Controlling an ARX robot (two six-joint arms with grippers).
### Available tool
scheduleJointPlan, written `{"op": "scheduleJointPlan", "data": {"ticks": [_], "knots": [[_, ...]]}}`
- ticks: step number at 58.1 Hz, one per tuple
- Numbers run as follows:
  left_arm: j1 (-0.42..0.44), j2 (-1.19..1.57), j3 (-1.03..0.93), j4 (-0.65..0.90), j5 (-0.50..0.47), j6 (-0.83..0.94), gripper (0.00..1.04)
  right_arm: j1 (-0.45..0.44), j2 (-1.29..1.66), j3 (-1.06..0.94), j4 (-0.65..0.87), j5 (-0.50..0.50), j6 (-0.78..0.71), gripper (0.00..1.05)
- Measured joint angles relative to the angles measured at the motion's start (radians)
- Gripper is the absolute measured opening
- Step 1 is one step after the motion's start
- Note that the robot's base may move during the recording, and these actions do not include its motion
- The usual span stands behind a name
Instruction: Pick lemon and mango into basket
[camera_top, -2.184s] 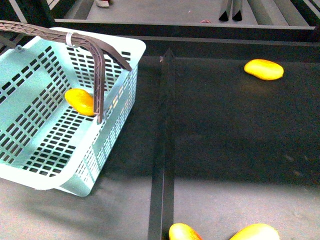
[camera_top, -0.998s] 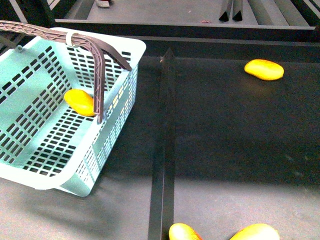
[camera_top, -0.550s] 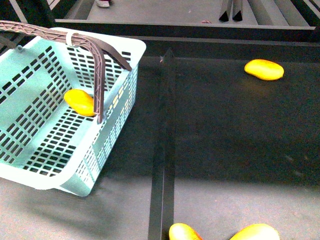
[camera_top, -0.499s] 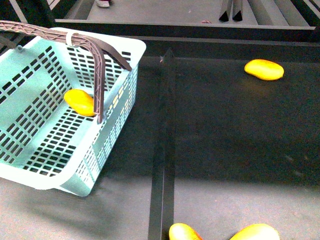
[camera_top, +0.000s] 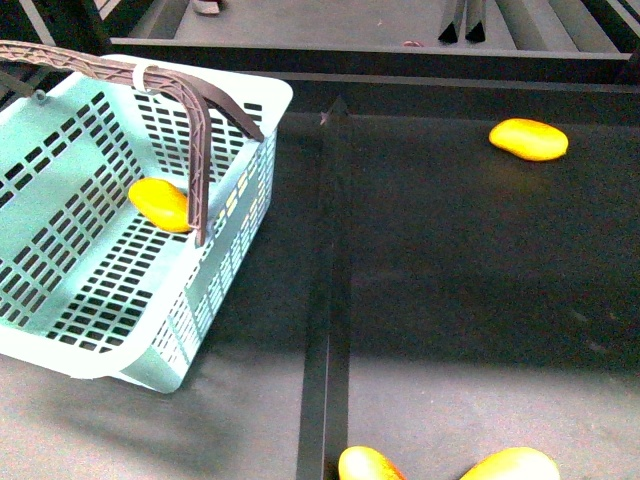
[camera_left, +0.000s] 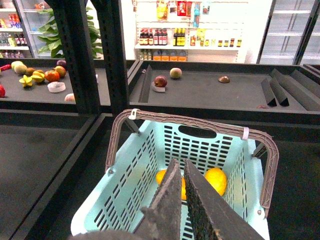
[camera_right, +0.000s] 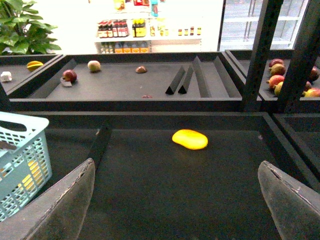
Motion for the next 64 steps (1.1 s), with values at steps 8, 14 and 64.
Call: {"op": "scheduleJointPlan", "data": {"ticks": [8,14,64], "knots": [[0.000,0.000,0.000,0.000,0.000,0.000,0.04,0.000,0.000,0.000,0.000,0.000,0.000,0.96],[0.000,0.000,0.000,0.000,0.000,0.000,0.04,0.000,0.000,0.000,0.000,0.000,0.000,0.96],[0.000,0.000,0.000,0.000,0.000,0.001,0.98,0.000,0.000,0.000,0.000,0.000,0.000,0.96]]}}
